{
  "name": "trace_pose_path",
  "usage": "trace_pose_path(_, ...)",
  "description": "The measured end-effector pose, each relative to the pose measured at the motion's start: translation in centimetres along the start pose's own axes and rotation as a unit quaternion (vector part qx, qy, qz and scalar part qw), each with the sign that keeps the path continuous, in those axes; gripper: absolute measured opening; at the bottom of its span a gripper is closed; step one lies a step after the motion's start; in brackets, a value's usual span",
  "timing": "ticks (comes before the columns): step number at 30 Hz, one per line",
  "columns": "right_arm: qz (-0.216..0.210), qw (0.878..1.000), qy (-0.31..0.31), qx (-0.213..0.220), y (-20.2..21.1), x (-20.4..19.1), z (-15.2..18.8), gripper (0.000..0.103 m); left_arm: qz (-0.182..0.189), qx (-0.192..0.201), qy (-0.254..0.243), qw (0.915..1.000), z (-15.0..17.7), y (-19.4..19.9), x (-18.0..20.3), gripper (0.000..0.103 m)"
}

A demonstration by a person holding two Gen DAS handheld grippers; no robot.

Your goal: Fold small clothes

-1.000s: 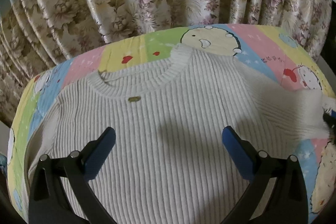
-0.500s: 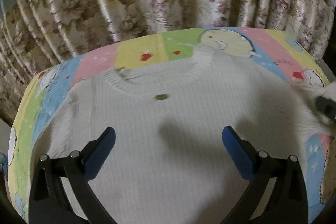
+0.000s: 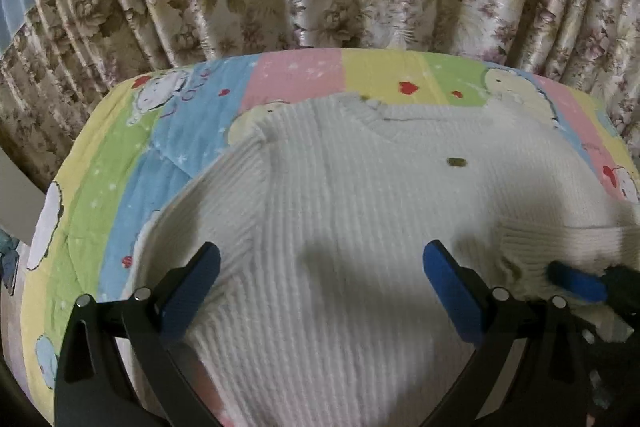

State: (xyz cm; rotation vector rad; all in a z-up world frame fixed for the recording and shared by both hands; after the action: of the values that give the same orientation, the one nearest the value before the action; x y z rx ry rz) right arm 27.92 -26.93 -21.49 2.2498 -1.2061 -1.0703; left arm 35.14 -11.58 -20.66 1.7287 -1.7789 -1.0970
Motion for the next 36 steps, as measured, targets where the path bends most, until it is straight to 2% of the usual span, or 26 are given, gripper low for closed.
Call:
trace_pose_path(1,0.012,1.000,0.008,0.008,1.0,0.1,0.2,0.053,0.011,-0.001,-0.002,0.9999,-0.1,0.3,0.9,0.102)
trace_pose_path(2,0.032,0.999,0.010,0.018,2.5,0.3,0.4,0.054,0.023,-0.002,-0.006,0.9997,-0.2,0.6,1.7,0.102)
trace_pose_path(4,0.070,0.997,-0.004,0.036,5.0,1.8,1.0,0.055,0.047,0.000,-0.025,0.9986,0.3,1.3,4.1,0.102)
trace_pose_path(8,0.137,0.988,-0.041,0.065,9.4,5.3,2.8,0.055,0.064,0.007,-0.062,0.9960,0.8,2.1,8.9,0.102)
trace_pose_path(12,0.165,0.979,-0.082,0.091,12.8,7.8,5.3,0.057,0.080,-0.007,-0.091,0.9926,1.6,1.7,12.5,0.102)
trace_pose_path(15,0.175,0.973,-0.103,0.106,14.2,8.7,6.7,0.060,0.067,-0.003,-0.115,0.9912,2.0,1.7,14.1,0.102)
trace_pose_path(16,0.177,0.972,-0.107,0.109,14.5,9.0,7.0,0.060,0.061,0.005,-0.120,0.9908,2.2,1.9,14.5,0.097)
trace_pose_path(17,0.178,0.971,-0.112,0.112,14.6,9.2,7.2,0.060,0.062,0.009,-0.123,0.9904,2.2,2.1,14.7,0.084)
trace_pose_path(18,0.177,0.971,-0.117,0.114,14.8,9.4,7.2,0.060,0.072,0.008,-0.125,0.9895,2.3,2.4,15.1,0.076)
trace_pose_path(21,0.179,0.969,-0.121,0.116,14.9,9.5,7.3,0.060,0.058,0.017,-0.134,0.9891,2.3,3.0,15.7,0.058)
trace_pose_path(22,0.181,0.969,-0.120,0.115,14.9,9.5,7.3,0.060,0.052,0.022,-0.138,0.9888,2.3,3.2,15.8,0.045)
trace_pose_path(23,0.182,0.969,-0.120,0.115,15.0,9.4,7.4,0.060,0.048,0.028,-0.141,0.9885,2.2,3.5,15.9,0.026)
trace_pose_path(25,0.181,0.969,-0.122,0.117,15.3,9.4,7.6,0.060,0.065,0.028,-0.144,0.9870,2.1,3.9,16.1,0.000)
trace_pose_path(27,0.183,0.968,-0.125,0.120,15.5,9.4,7.5,0.060,0.082,0.024,-0.140,0.9864,1.9,3.8,16.3,0.000)
trace_pose_path(29,0.184,0.967,-0.127,0.123,15.8,9.3,7.3,0.060,0.074,0.039,-0.128,0.9881,1.2,3.9,15.6,0.000)
trace_pose_path(33,0.177,0.965,-0.139,0.135,16.8,9.6,7.0,0.060,0.063,0.057,-0.079,0.9932,-1.0,3.8,11.6,0.000)
trace_pose_path(35,0.175,0.964,-0.143,0.142,17.2,9.7,6.6,0.060,0.053,0.045,-0.066,0.9953,-1.4,2.8,9.7,0.000)
trace_pose_path(36,0.177,0.963,-0.146,0.144,17.3,9.9,6.4,0.060,0.065,0.018,-0.064,0.9957,-1.3,1.7,9.0,0.000)
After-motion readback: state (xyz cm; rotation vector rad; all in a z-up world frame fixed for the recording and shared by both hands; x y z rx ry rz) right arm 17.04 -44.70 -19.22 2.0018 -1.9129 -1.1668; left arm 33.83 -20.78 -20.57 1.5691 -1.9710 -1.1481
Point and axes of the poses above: each gripper's, at about its wrist camera, not at the fingertips, and y roughly against the way its jaws point, x to its right, z to its underside, the point moved 5 cm from there along -y, roughly the way its jaws point, and after that the axes turned 13 degrees about -z, right-handed, at the moved point
